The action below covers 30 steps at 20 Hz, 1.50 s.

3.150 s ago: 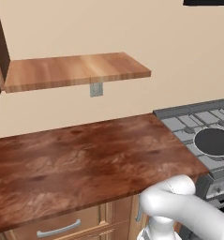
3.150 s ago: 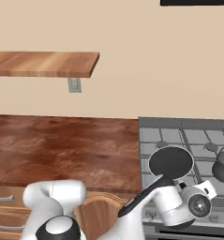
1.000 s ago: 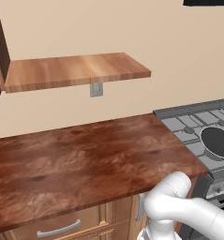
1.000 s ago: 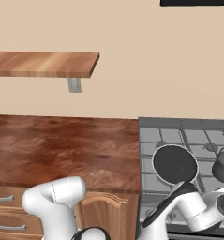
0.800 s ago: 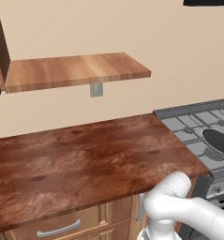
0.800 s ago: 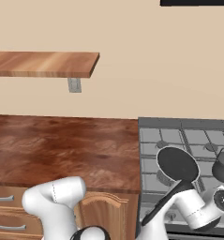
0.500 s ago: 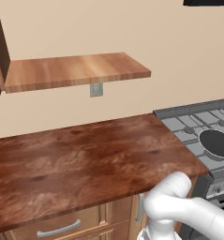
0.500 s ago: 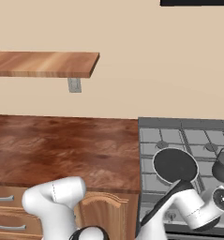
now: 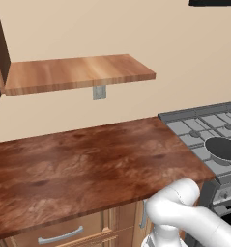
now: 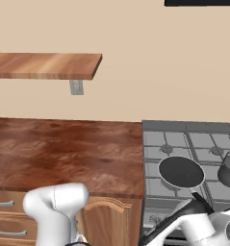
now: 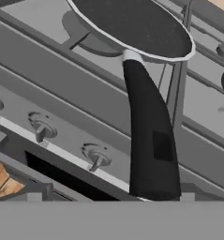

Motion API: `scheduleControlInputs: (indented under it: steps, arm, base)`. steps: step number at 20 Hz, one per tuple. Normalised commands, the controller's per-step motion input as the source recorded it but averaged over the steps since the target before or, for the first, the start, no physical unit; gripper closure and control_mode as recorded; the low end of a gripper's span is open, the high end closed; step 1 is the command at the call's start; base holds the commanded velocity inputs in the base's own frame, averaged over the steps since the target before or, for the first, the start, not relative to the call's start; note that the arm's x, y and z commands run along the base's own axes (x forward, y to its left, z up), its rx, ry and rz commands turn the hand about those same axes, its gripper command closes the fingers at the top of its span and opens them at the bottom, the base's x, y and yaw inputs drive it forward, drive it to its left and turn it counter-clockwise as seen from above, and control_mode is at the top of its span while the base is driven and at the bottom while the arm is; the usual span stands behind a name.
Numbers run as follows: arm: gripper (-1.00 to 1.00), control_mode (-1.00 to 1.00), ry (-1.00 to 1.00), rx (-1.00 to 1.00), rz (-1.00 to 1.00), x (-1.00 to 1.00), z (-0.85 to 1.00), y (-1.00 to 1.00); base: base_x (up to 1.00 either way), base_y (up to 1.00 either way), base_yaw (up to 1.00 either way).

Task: Pick the pan from the cabinet and place it on the stove. Then turn on the stove burner for the pan.

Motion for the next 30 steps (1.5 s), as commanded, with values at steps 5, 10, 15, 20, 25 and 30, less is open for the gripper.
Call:
scheduleControlInputs:
  steps: [5,10,15,20,25,30]
  arm:
    - [-1.00,-1.00,-0.17,-0.02,0.00,-0.49,0.25,0.07]
    - [-1.00,-1.00,-0.19,-0.06,0.00,-0.49,0.36,0.17]
    - [-1.00,-1.00,-0.08,-0.01,0.00,-0.41,0.16,0.40]
    - [-1.00,-1.00,0.00,0.10,0.03,-0.43,0.00,0.38]
    - [-1.00,-1.00,-0.01,0.09,0.05,-0.61,0.00,0.22]
    - [-1.00,-1.00,0.00,0.01,0.00,-0.39,0.05,0.52]
  base:
    - [0.00,0.00,0.00]
    - [0.00,0.00,0.00]
    - [0.00,0.00,0.00]
    - [0.00,0.00,0.00]
    - [0.00,0.00,0.00]
    - [0.00,0.00,0.00]
